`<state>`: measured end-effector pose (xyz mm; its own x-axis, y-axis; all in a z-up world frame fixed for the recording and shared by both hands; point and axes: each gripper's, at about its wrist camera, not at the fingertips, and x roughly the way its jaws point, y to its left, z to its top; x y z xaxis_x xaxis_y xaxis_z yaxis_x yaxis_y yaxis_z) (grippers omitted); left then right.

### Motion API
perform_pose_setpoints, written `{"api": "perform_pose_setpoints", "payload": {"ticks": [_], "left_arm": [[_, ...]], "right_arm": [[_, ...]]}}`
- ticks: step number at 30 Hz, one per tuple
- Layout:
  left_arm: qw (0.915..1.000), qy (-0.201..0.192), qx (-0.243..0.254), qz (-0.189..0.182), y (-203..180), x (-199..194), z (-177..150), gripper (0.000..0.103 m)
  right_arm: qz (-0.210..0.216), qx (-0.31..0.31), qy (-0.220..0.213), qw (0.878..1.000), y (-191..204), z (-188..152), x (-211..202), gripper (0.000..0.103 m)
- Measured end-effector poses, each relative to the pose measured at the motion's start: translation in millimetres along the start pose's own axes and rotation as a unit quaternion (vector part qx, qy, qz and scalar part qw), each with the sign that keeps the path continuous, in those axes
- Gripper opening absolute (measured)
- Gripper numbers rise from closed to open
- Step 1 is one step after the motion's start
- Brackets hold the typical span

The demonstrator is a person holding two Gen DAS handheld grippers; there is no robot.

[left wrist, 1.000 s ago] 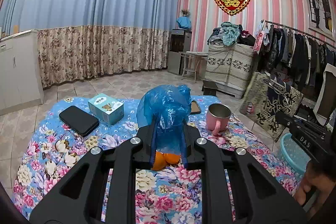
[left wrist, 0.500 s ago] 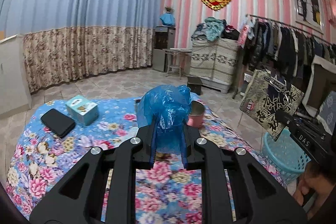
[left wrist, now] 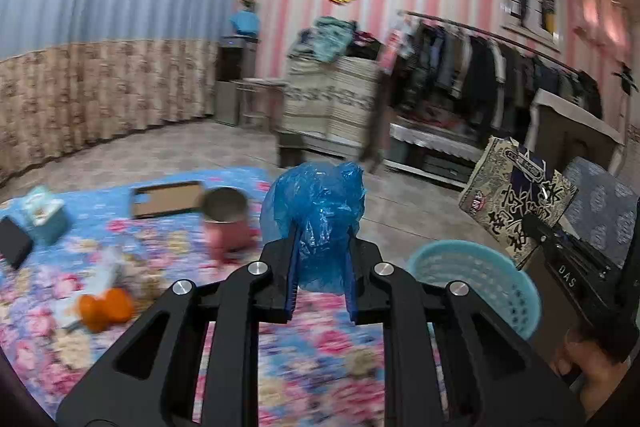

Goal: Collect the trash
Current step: 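Open both grippers over the basket to drop both bags, then swing both tools back over the bed toward the oranges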

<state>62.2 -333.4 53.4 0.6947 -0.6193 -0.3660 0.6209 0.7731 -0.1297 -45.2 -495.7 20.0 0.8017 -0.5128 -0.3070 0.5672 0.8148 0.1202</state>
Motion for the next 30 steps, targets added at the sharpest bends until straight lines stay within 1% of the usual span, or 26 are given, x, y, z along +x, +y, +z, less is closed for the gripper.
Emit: {"api": "perform_pose_setpoints", "payload": {"ticks": [5,10,11,12,13,16,17,18,19,20,21,27,30], "left_arm": [[0.9980,0.026,0.018,-0.054,-58.4,41.3,-4.5,0.017],[0.9944,0.058,0.019,-0.086,-101.6,75.8,-19.7,0.018],[0.9927,0.069,0.014,-0.098,-109.1,84.2,-24.4,0.018],[0.9913,0.078,0.008,-0.106,-111.8,91.8,-27.1,0.019],[0.9903,0.084,0.006,-0.110,-113.7,96.9,-28.7,0.020],[0.9883,0.102,0.011,-0.112,-123.5,112.9,-37.7,0.031],[0.9878,0.105,0.010,-0.115,-126.6,116.9,-39.3,0.040],[0.9879,0.105,0.008,-0.114,-126.4,118.9,-38.0,0.053],[0.9881,0.103,0.006,-0.114,-124.3,119.5,-36.2,0.058],[0.9885,0.099,0.001,-0.114,-123.9,120.1,-36.1,0.065],[0.9882,0.100,-0.003,-0.116,-123.6,120.7,-35.8,0.066],[0.9877,0.093,-0.022,-0.124,-113.7,118.7,-26.2,0.066],[0.9892,0.085,-0.027,-0.117,-101.4,109.9,-20.3,0.066]], "right_arm": [[-0.035,0.017,-0.001,0.999,-33.9,-1.2,8.4,0.009],[-0.068,0.029,0.004,0.997,-58.2,-5.8,19.0,0.009],[-0.072,0.028,0.007,0.997,-60.7,-5.6,21.4,0.009],[-0.078,0.026,0.008,0.997,-63.6,-5.4,23.8,0.009],[-0.082,0.027,0.009,0.996,-67.0,-6.3,25.6,0.012],[-0.096,0.030,0.012,0.995,-70.4,-8.0,28.6,0.014],[-0.096,0.029,0.015,0.995,-71.7,-9.7,28.8,0.018],[-0.096,0.027,0.018,0.995,-71.9,-10.9,30.7,0.022],[-0.100,0.022,0.021,0.995,-71.5,-11.8,32.9,0.036],[-0.104,0.021,0.021,0.994,-75.9,-11.3,33.2,0.043],[-0.107,0.024,0.019,0.994,-77.3,-12.4,31.5,0.050],[-0.108,0.040,0.006,0.993,-79.2,-11.1,23.1,0.050],[-0.102,0.042,0.004,0.994,-76.9,-10.3,21.4,0.050]]}}
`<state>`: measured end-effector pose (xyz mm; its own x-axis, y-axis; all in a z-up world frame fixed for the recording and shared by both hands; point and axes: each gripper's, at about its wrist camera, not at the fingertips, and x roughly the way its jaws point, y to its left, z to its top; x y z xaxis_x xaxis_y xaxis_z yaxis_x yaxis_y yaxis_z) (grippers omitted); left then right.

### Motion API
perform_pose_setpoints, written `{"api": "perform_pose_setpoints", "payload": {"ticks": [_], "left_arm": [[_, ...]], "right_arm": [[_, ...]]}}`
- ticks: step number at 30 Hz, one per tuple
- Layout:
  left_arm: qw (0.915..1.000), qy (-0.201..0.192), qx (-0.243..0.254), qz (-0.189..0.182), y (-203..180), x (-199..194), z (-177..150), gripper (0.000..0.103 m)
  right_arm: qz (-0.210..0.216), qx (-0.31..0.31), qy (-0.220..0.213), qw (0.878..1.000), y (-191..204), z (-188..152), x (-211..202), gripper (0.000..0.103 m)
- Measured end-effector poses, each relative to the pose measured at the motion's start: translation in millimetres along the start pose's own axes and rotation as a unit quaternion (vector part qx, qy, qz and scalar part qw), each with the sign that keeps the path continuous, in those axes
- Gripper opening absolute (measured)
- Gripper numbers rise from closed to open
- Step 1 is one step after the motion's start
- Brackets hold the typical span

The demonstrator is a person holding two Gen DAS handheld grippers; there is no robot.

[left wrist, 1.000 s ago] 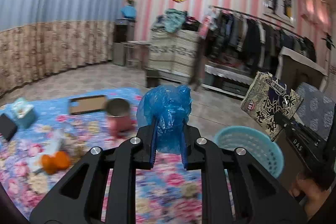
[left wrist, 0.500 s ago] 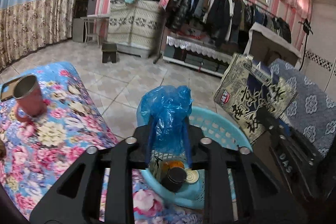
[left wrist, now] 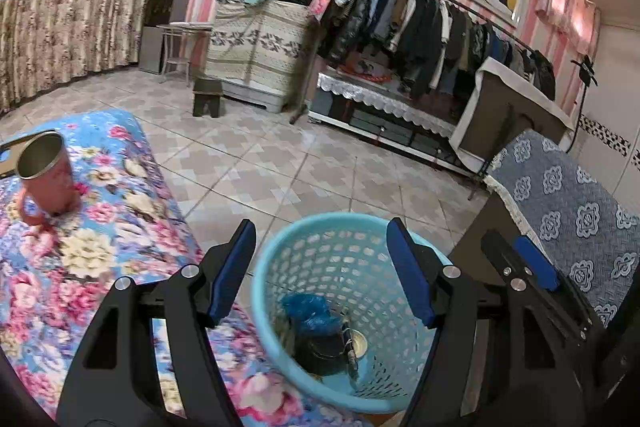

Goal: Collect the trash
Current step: 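Swing both tools back over the bed toward the oranges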

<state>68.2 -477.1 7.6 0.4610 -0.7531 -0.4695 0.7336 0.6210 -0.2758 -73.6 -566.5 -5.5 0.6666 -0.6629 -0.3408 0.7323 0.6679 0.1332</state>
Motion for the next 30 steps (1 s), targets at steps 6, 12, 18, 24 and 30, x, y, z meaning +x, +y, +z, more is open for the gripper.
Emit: {"api": "perform_pose_setpoints", "payload": {"ticks": [6,12,18,24,30], "left_arm": [[0.9982,-0.026,0.004,0.054,48.1,-51.7,9.6,0.067],[0.9821,-0.050,0.047,0.176,132.5,-140.0,5.4,0.069],[0.9427,-0.083,0.006,0.323,256.4,-243.0,-11.6,0.076],[0.9324,-0.080,-0.060,0.347,336.8,-280.2,-27.9,0.076],[0.9299,-0.053,-0.099,0.350,370.3,-280.3,-44.1,0.076]], "right_arm": [[0.038,-0.015,-0.004,0.999,23.6,4.3,-7.6,0.053],[0.120,-0.065,-0.014,0.990,91.5,7.5,-26.7,0.059],[0.254,-0.083,-0.015,0.964,193.1,22.7,-65.5,0.068],[0.351,-0.139,-0.009,0.926,329.2,37.0,-98.6,0.071],[0.436,-0.148,0.013,0.888,392.1,-28.5,-91.3,0.072]]}}
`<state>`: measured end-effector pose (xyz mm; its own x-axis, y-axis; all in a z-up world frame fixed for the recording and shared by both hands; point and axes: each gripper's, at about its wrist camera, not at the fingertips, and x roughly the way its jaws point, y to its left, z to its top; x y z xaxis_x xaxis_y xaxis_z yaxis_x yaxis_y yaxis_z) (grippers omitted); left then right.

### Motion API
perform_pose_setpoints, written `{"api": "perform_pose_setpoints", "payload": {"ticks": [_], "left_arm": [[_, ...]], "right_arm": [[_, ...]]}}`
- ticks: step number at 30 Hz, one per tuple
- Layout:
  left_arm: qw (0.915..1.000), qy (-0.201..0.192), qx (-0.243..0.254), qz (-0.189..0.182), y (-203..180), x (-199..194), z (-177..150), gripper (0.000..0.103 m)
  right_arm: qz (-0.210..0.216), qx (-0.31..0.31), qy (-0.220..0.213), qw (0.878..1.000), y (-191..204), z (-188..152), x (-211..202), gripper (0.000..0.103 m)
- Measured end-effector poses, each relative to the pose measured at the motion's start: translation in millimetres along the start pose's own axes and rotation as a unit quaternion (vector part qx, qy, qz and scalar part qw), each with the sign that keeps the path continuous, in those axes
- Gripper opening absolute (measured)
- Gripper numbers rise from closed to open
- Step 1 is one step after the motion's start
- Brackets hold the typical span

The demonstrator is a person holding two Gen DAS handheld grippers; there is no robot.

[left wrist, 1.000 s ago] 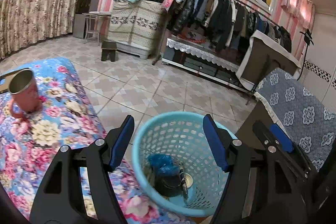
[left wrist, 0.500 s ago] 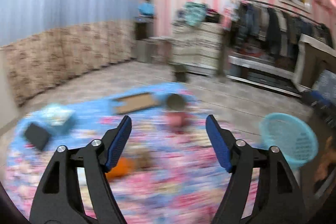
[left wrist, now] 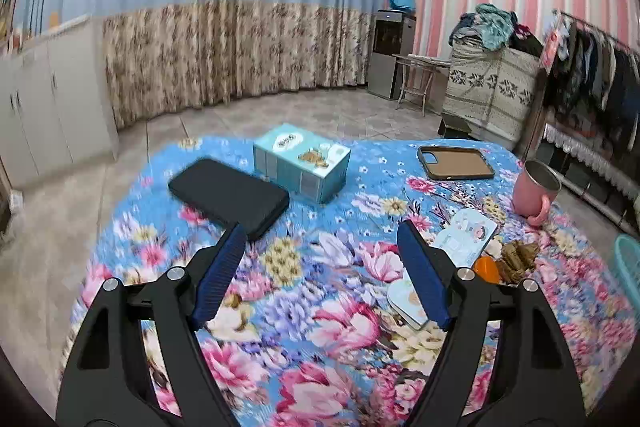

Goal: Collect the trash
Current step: 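Swing both tools back over the bed toward the oranges, then grasp an orange with the left gripper while the right gripper grasps the brown crumpled cloth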

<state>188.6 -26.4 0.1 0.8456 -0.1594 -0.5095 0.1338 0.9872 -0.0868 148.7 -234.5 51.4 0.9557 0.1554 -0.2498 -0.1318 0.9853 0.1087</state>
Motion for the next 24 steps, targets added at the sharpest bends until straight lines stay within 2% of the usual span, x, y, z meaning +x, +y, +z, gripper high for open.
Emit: {"api": "perform_pose_setpoints", "payload": {"ticks": [1,2,3,4,7,10,11,12,13,15,18,21,23,24], "left_arm": [[1.0000,0.000,0.000,0.000,2.5,-0.9,-1.3,0.076],[1.0000,-0.004,0.003,0.005,0.4,-2.4,0.1,0.076],[0.9999,-0.007,0.006,0.009,-1.6,-2.9,-0.3,0.076],[0.9999,-0.008,0.008,0.013,-3.3,-2.8,0.1,0.076],[0.9999,-0.005,0.006,0.009,-7.6,-0.8,1.7,0.076],[0.9997,-0.012,0.019,-0.001,-13.0,-0.4,-6.8,0.077],[0.9998,-0.012,0.015,-0.008,-12.7,2.7,-15.3,0.080],[0.9999,-0.002,0.013,-0.009,-13.3,8.1,-21.2,0.081],[0.9995,0.024,0.019,-0.007,-16.0,17.4,-26.0,0.080],[0.9994,0.019,0.021,-0.019,-20.5,18.5,-25.9,0.081],[0.9981,0.033,0.022,-0.047,-31.5,27.8,-27.8,0.081],[0.9970,0.038,0.038,-0.056,-47.1,32.4,-32.8,0.081],[0.9959,0.039,0.048,-0.066,-57.2,33.8,-34.5,0.081],[0.9948,0.043,0.057,-0.073,-65.2,35.5,-36.2,0.081]], "right_arm": [[0.010,0.007,0.009,1.000,1.6,-21.9,10.5,0.071],[0.006,0.018,0.037,0.999,1.3,-46.3,25.8,0.070],[-0.007,0.023,0.069,0.997,-0.2,-59.6,38.8,0.058],[-0.019,0.027,0.097,0.995,-4.2,-65.5,49.3,0.041],[-0.007,0.055,0.106,0.993,-19.6,-69.7,61.1,0.040],[-0.039,0.036,0.133,0.990,-28.6,-79.9,66.1,0.040],[-0.043,0.041,0.147,0.987,-33.4,-83.4,67.3,0.040],[-0.041,0.048,0.161,0.985,-38.8,-85.4,68.9,0.040],[-0.038,0.055,0.173,0.983,-42.5,-89.9,72.8,0.040],[-0.034,0.050,0.193,0.979,-46.3,-96.3,81.1,0.040],[-0.039,0.047,0.219,0.974,-45.1,-105.5,94.5,0.040],[-0.046,0.040,0.243,0.968,-40.5,-113.1,108.3,0.040],[-0.037,0.042,0.254,0.966,-40.3,-115.5,111.7,0.037],[-0.037,0.044,0.253,0.966,-41.7,-113.7,110.6,0.030]]}}
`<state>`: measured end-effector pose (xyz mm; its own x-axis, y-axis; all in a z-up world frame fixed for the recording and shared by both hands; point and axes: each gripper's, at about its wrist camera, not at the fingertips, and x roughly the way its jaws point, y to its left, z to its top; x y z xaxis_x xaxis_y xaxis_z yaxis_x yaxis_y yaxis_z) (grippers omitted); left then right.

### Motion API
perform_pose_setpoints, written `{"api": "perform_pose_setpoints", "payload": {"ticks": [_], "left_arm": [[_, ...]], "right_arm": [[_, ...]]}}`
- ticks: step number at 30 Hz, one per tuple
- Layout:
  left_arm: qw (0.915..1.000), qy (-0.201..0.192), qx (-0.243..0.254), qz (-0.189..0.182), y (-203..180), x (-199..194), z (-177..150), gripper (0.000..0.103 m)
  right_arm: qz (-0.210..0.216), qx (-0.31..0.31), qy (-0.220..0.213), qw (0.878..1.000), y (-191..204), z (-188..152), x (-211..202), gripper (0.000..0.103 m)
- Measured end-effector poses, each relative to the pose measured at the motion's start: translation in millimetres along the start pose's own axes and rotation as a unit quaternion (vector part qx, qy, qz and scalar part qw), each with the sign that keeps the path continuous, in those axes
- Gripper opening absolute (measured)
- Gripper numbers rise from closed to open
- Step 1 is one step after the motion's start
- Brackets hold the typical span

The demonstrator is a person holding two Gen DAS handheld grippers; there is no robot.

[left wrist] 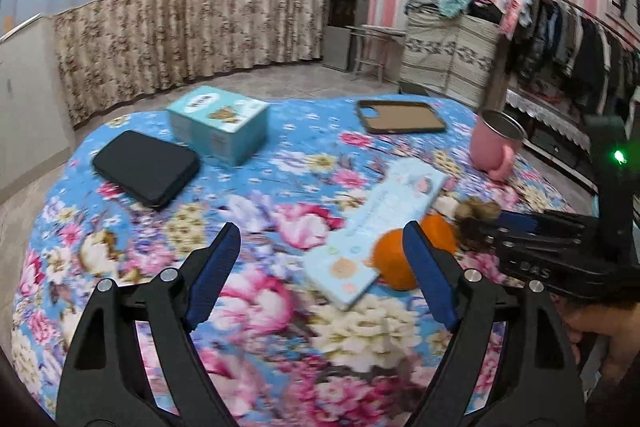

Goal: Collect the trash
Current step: 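Grasp an orange with the left gripper while the right gripper grasps the brown crumpled cloth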

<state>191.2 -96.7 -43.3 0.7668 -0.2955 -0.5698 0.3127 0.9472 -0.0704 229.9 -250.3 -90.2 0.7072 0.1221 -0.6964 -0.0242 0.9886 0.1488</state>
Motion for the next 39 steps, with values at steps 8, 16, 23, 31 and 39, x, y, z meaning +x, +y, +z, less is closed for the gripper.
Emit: {"api": "perform_pose_setpoints", "payload": {"ticks": [8,16,23,31,39], "left_arm": [[0.9991,0.039,0.014,-0.008,-27.7,24.8,-6.2,0.083],[0.9941,0.089,-0.040,-0.047,-16.2,47.5,-8.3,0.079],[0.9929,0.085,-0.002,-0.083,-36.3,48.5,-8.4,0.042],[0.9961,0.060,-0.003,-0.065,-29.5,24.5,1.5,0.036],[0.9975,0.017,-0.014,-0.068,-6.9,-23.3,13.7,0.036]], "right_arm": [[0.021,0.035,-0.034,0.999,-10.2,3.5,-19.9,0.030],[0.026,0.041,-0.037,0.998,-13.5,5.5,-23.4,0.030],[0.027,0.038,-0.038,0.998,-12.3,6.4,-24.7,0.030],[0.026,0.041,-0.046,0.998,-15.5,6.9,-30.7,0.030],[0.034,0.038,-0.063,0.997,-14.3,8.5,-41.6,0.030]]}}
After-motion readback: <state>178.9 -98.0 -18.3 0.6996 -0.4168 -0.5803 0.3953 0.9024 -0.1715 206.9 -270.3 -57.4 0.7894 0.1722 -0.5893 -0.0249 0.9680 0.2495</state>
